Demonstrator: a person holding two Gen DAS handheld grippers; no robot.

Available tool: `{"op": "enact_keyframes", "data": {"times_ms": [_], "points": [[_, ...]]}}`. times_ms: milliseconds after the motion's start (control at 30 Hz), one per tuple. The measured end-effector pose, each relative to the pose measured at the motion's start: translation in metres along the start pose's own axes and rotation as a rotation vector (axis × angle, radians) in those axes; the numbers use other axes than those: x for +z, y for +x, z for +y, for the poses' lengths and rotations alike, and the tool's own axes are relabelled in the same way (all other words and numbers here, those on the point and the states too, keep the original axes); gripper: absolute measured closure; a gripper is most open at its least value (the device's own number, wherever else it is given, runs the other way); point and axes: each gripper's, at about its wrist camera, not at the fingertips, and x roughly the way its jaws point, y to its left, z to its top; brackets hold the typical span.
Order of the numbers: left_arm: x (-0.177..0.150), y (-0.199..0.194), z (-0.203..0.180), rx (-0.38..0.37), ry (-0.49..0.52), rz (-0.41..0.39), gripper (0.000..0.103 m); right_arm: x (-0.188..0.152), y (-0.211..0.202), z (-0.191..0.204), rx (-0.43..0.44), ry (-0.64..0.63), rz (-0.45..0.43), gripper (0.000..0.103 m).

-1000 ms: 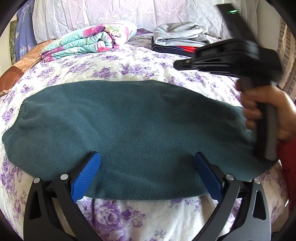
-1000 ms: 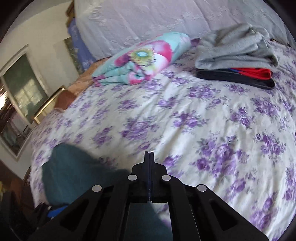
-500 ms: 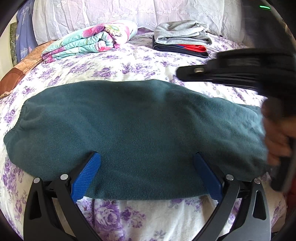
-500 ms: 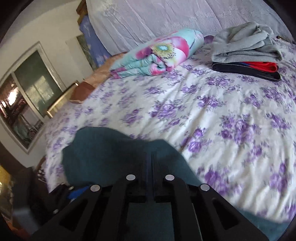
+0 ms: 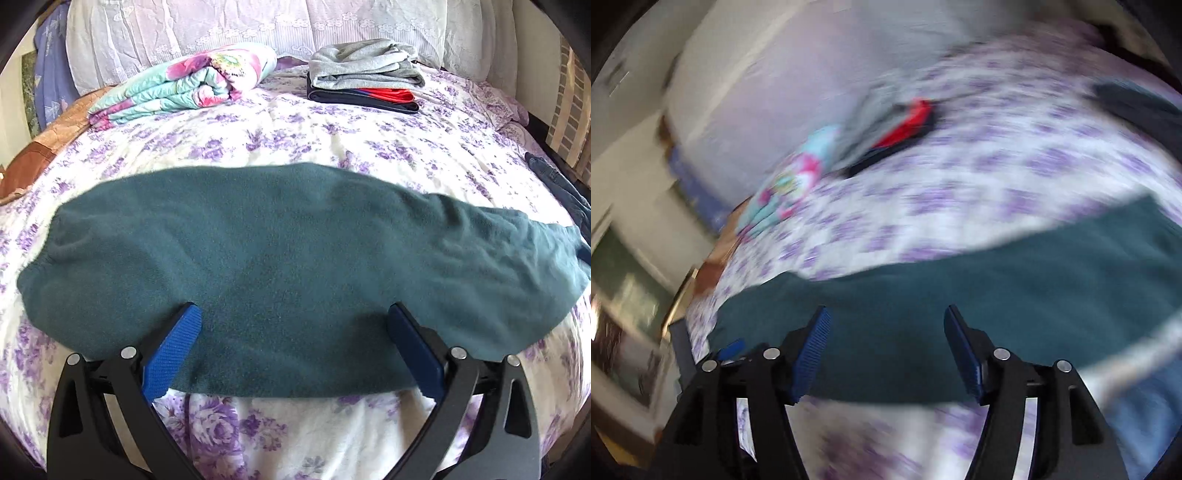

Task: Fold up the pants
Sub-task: 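Sweep the right gripper over the pants to smooth them flat, then grasp the leg ends with the right gripper and fold them onto the waistband half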

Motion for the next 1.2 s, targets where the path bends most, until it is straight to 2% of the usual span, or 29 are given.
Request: {"op": "enact_keyframes", "data": {"times_ms": [33,100,133,200,267,333,467,567,700,800,867,933,1000,1067,1100,1167,1200], "points": [[0.003,-0.003,-0.005,-0.029,-0.001,0.002,0.005,0.000,-0.012,-0.020,-0.034,0.063,-0.004,0.027],[0.010,-0.005,-0.017,-0.104,0.003,0.016,0.005,0.001,-0.038,-0.064,-0.104,0.229,-0.013,0.025],[0.013,-0.005,-0.024,-0.117,0.012,0.017,0.005,0.000,-0.044,-0.078,-0.060,0.293,-0.014,0.025],[0.018,-0.003,-0.042,-0.086,0.056,-0.007,0.005,0.000,-0.048,-0.099,0.068,0.402,0.012,0.025],[0.017,0.005,-0.056,-0.024,0.103,-0.028,0.005,0.003,-0.043,-0.108,0.105,0.456,0.055,0.027],[0.015,0.021,-0.058,-0.008,0.109,0.032,0.004,0.004,-0.038,-0.115,0.093,0.509,0.097,0.038],[0.018,0.023,-0.033,-0.092,-0.014,0.050,0.004,0.013,-0.044,-0.126,0.050,0.553,0.151,0.052],[0.017,0.022,-0.029,-0.110,-0.033,0.043,0.004,0.014,-0.040,-0.133,-0.004,0.562,0.157,0.058],[0.015,0.021,-0.035,-0.083,-0.003,0.030,0.004,0.016,-0.033,-0.133,-0.076,0.560,0.079,0.057],[0.014,0.020,-0.035,-0.093,-0.013,0.030,0.004,0.011,-0.038,-0.130,-0.093,0.526,-0.034,0.060],[0.014,0.019,-0.033,-0.096,-0.020,0.028,0.004,0.002,-0.044,-0.125,-0.096,0.476,-0.127,0.073],[0.014,0.016,-0.029,-0.078,-0.027,0.021,0.004,-0.010,-0.050,-0.120,-0.129,0.395,-0.212,0.096],[0.015,0.007,-0.017,-0.026,-0.045,-0.011,0.004,-0.017,-0.052,-0.118,-0.145,0.353,-0.257,0.097],[0.014,-0.003,0.005,0.090,-0.052,-0.062,0.004,-0.014,-0.053,-0.105,-0.180,0.285,-0.294,0.097],[0.013,-0.004,0.017,0.141,-0.055,-0.060,0.004,-0.009,-0.052,-0.095,-0.192,0.243,-0.308,0.097],[0.011,-0.004,0.038,0.182,-0.073,-0.041,0.004,0.004,-0.047,-0.053,-0.215,0.065,-0.329,0.097],[0.006,-0.005,0.055,0.186,-0.112,-0.036,0.004,0.007,-0.043,-0.032,-0.222,-0.008,-0.337,0.097]]}}
